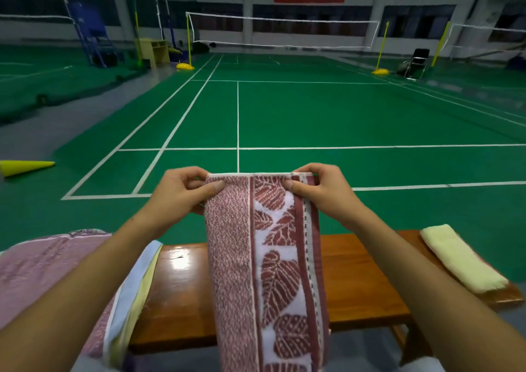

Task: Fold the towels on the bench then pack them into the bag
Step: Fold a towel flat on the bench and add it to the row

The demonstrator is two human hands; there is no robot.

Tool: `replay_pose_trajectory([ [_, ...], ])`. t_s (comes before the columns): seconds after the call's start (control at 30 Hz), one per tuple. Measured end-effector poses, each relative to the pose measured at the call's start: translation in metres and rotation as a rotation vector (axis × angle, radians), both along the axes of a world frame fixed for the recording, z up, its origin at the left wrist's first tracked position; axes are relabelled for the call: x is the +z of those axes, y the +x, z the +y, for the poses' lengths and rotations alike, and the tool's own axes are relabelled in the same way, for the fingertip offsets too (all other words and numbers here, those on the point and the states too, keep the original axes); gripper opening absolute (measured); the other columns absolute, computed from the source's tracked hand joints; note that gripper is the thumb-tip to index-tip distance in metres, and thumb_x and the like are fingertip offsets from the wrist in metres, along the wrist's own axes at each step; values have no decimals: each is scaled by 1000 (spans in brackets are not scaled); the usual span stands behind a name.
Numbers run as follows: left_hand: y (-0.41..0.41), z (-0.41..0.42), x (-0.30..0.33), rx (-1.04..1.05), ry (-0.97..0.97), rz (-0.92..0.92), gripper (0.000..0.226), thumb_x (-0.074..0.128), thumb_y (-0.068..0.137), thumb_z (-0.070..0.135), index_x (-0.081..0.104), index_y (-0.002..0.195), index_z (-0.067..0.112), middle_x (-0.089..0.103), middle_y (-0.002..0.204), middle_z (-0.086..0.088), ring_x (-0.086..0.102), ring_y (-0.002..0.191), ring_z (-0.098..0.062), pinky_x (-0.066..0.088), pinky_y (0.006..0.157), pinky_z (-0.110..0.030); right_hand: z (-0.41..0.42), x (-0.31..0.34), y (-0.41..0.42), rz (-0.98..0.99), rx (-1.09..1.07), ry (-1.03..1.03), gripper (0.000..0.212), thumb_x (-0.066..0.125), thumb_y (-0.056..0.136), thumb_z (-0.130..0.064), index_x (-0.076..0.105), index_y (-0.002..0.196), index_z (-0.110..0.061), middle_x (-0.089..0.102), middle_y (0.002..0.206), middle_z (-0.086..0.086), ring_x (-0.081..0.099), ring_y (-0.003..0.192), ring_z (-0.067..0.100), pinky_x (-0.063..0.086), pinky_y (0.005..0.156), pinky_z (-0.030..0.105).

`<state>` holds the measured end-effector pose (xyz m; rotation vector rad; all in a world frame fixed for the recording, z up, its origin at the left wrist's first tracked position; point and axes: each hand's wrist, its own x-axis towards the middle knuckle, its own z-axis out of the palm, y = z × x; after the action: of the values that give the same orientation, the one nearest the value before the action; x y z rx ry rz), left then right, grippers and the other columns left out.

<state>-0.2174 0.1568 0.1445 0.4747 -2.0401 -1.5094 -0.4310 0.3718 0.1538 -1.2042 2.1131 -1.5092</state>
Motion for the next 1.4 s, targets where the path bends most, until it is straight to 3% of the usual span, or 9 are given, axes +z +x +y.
replay_pose_trajectory([
  [0.37, -89, -94, -197, 200, 70, -423, 24, 81, 90, 23, 63, 96, 9, 73, 95, -18, 74, 90, -37, 63, 65, -44, -118, -198, -75, -115, -105, 337, 25, 85, 87, -32, 69, 95, -15, 75, 91, 5, 75, 84, 23, 62, 82, 50],
  [0.53, -94, -105, -201, 227, -152, -453, 20, 86, 85, 24, 69, 94, 20, 75, 84, 2, 73, 73, -14, 56, 65, -33, -111, -211, -90, 55, -127, 416, 26, 77, 94, -33, 67, 112, -17, 69, 100, -6, 67, 92, 10, 54, 75, 26],
  [0.67, -71, -90, -178, 157, -371, -481, 7, 78, 93, 19, 72, 94, 23, 73, 90, 8, 70, 79, -9, 57, 73, -28, -72, -195, -83, 113, -108, 429, 25, 74, 96, -27, 68, 117, -15, 67, 106, -7, 66, 98, 11, 57, 91, 34],
  [0.83, -28, -36, -154, -17, -391, -473, 13, 75, 94, 14, 72, 92, 26, 75, 86, 8, 71, 74, -5, 54, 67, -21, -4, -186, -32, 44, 108, 398, 13, 74, 95, -26, 70, 107, -24, 72, 105, -9, 70, 95, 6, 63, 85, 37],
  [1.03, 20, 28, -184, -375, -557, -510, 14, 68, 98, 33, 70, 112, 37, 66, 111, 21, 62, 103, 3, 57, 90, -27, 56, -200, 21, -32, 370, 420, 21, 59, 104, -26, 69, 123, -29, 66, 130, -11, 67, 117, 9, 63, 86, 31],
  [1.1, 33, 33, -201, -406, -728, -476, 27, 58, 100, 51, 65, 126, 44, 60, 134, 26, 52, 127, 4, 49, 108, -31, 66, -210, 23, 192, 421, 499, 30, 55, 105, -36, 63, 133, -42, 56, 146, -19, 49, 139, 3, 51, 111, 41],
  [1.17, 44, 31, -213, -395, -823, -510, 45, 45, 102, 65, 56, 142, 47, 43, 158, 23, 30, 151, -1, 33, 124, -35, 74, -217, 23, 396, 453, 568, 41, 54, 102, -47, 53, 143, -51, 36, 159, -29, 19, 155, 1, 18, 126, 44],
  [1.27, 59, 24, -224, -442, -972, -572, 67, 39, 98, 78, 33, 158, 48, 16, 172, 15, 6, 160, -7, 20, 130, -40, 81, -224, 22, 522, 488, 626, 67, 60, 92, -62, 36, 154, -53, 15, 168, -30, -4, 158, 1, -3, 123, 45],
  [1.4, 68, 23, -237, -470, -1203, -625, 96, 50, 89, 79, 6, 165, 41, -2, 175, 6, -5, 161, -16, 10, 128, -42, 81, -239, 21, 670, 517, 666, 94, 72, 85, -62, 15, 160, -52, -1, 171, -24, -15, 158, 6, -10, 124, 45],
])
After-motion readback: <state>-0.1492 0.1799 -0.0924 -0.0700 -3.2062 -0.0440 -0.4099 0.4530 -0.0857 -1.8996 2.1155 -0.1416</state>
